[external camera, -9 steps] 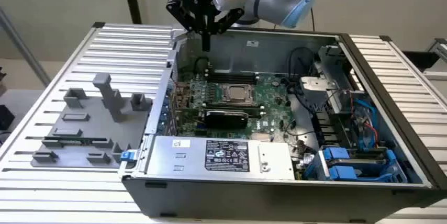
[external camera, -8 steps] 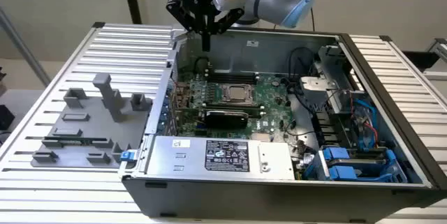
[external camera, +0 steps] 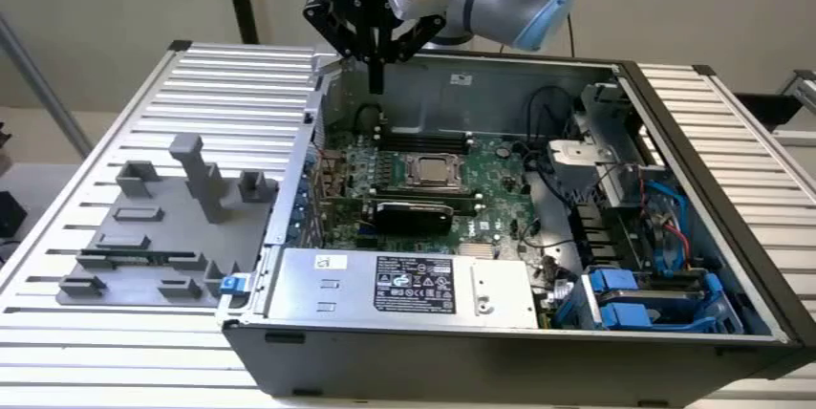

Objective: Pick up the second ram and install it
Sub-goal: 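Reach for the second ram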

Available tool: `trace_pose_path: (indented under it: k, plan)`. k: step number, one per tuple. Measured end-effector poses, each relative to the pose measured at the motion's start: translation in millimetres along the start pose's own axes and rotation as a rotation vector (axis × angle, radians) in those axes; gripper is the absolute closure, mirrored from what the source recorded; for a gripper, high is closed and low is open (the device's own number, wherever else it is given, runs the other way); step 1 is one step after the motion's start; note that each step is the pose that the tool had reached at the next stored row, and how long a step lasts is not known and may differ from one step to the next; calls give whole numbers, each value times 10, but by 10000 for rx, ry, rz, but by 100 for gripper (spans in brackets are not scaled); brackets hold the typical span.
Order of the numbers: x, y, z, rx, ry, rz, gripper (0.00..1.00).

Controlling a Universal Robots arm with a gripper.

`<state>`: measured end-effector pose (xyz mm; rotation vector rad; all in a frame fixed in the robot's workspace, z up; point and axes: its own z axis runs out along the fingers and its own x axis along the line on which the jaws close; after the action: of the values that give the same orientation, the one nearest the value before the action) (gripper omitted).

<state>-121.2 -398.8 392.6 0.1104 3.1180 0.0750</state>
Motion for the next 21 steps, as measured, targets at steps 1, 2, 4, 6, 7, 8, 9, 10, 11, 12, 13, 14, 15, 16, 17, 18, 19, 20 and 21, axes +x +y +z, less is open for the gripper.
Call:
trace_pose_path:
  k: [1,2,4,6,7,8,9,10,11,12,13,14,15,16,17,18,19,20,21]
  plan:
    - [0,0,0,0,0,0,100]
    - [0,0,0,-1,0,0,100]
    - [0,0,0,0,0,0,100]
    - [0,0,0,0,0,0,100]
    - [1,0,0,0,0,0,100]
    - [6,0,0,0,0,1,100]
    - [23,-4,-2,2,2,2,100]
    - [53,-14,-2,2,1,1,100]
    - [92,-29,-3,0,0,0,100]
    - [137,-47,-4,0,0,0,100]
    - [182,-66,-5,0,0,1,100]
    - [226,-85,-7,0,0,1,100]
    - [269,-104,-8,1,1,0,100]
    - [313,-124,-10,1,0,0,100]
    - [358,-144,-10,0,0,0,100]
    - [400,-162,-11,0,0,1,100]
    - [446,-182,-12,0,0,1,100]
    - [489,-200,-12,0,0,0,100]
    - [533,-217,-12,0,0,-1,100]
